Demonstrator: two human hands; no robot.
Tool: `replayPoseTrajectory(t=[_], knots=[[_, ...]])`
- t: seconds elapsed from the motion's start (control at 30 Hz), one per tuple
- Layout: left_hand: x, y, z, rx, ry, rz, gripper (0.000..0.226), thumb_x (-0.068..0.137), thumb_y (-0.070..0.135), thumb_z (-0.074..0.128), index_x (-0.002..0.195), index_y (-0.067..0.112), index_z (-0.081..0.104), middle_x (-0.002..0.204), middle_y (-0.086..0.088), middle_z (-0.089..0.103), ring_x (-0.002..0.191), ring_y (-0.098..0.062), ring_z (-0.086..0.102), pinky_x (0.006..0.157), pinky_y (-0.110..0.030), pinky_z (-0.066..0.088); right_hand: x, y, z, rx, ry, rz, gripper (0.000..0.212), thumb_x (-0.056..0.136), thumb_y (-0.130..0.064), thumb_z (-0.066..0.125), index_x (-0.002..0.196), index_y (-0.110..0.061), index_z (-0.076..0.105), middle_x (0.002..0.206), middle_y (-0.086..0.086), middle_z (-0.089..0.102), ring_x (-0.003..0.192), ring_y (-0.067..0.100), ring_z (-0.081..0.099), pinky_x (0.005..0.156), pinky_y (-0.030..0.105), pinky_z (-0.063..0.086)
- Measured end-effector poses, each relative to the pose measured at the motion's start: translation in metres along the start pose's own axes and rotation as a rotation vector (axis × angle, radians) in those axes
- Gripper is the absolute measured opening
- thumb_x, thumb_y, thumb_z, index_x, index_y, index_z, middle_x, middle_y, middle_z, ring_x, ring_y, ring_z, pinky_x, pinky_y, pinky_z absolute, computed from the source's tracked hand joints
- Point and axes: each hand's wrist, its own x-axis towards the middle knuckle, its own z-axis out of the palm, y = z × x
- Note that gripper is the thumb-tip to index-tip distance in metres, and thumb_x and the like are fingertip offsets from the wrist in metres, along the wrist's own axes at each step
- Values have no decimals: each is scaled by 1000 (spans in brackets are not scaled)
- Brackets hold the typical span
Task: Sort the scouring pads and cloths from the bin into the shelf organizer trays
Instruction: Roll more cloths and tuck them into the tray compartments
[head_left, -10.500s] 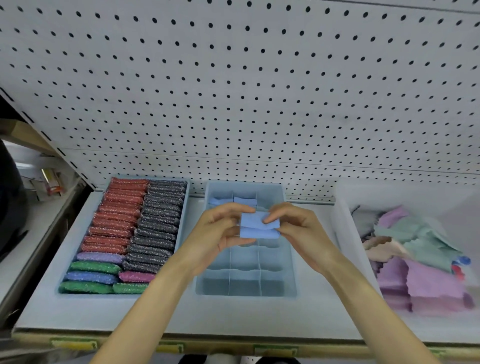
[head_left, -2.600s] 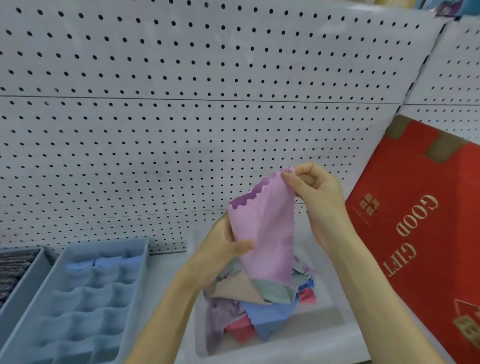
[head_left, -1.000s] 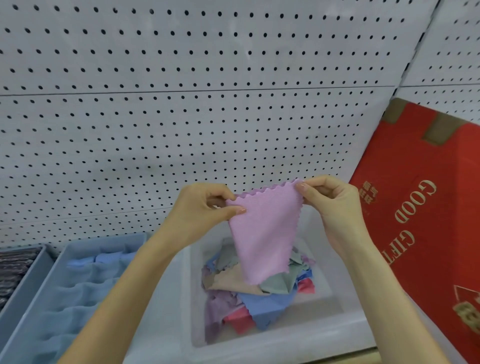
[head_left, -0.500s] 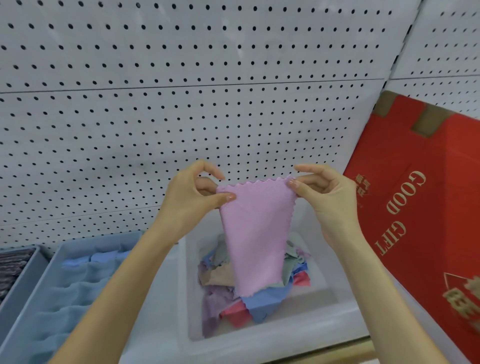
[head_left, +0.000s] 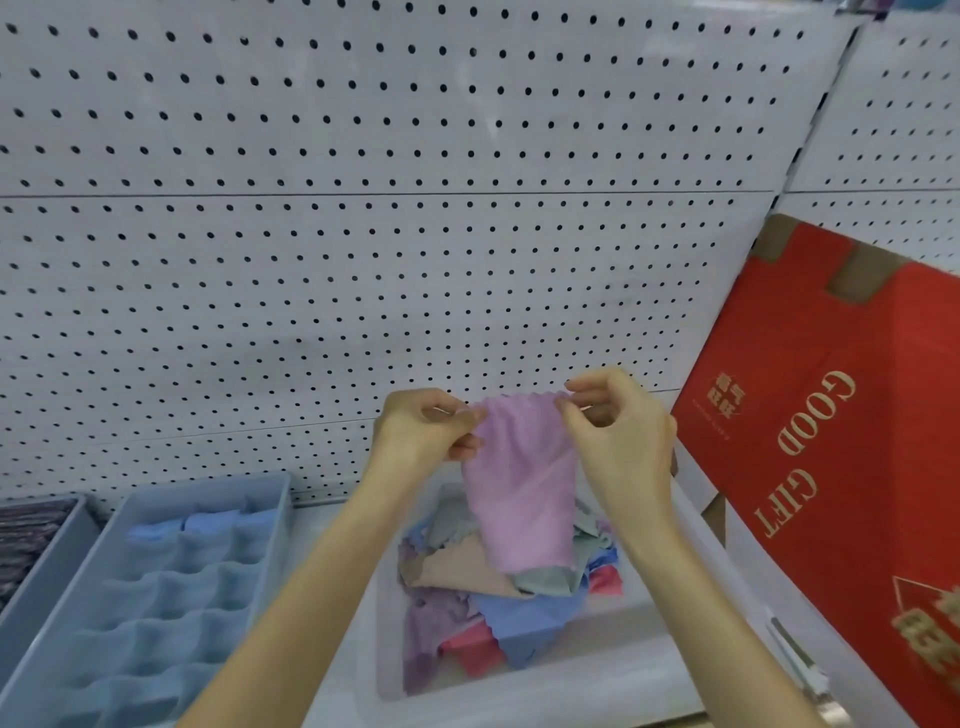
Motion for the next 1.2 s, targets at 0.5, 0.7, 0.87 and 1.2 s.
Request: replayPoseTrajectory(t=[0.5,0.7,0.87,1.2], knots=[[-5,-4,2,634,196,493,20,93,30,58,79,19,50,69,4,63,68,-22,61,66,-38,47,-3,19,3,-210,116,-320,15,86,-6,68,88,-19,60,81,-10,64,68,9,60,60,37,52],[-9,0,6,432,104,388,21,90,19,64,71,18,55,60,1,62,62,-22,64,65,-38,55,-8,2,5,-93,26,-62,31,86,-8,66,83,-32,47,74,-19,59,70,0,60,62,19,47],[-25,7,18,-108,-65,142,11,89,10,66,80,6,67,70,-7,70,62,-15,67,56,-22,55,-24,-16,18,326,-54,141,22,79,-5,75,82,-20,60,74,-6,69,68,7,66,65,22,54],[-32,6,13,-55,-93,232,21,86,2,68,79,21,74,72,-1,74,69,-16,72,67,-25,58,-23,-25,15,472,-69,171,18,77,-1,76,84,-12,63,75,-3,73,71,10,69,64,19,52]])
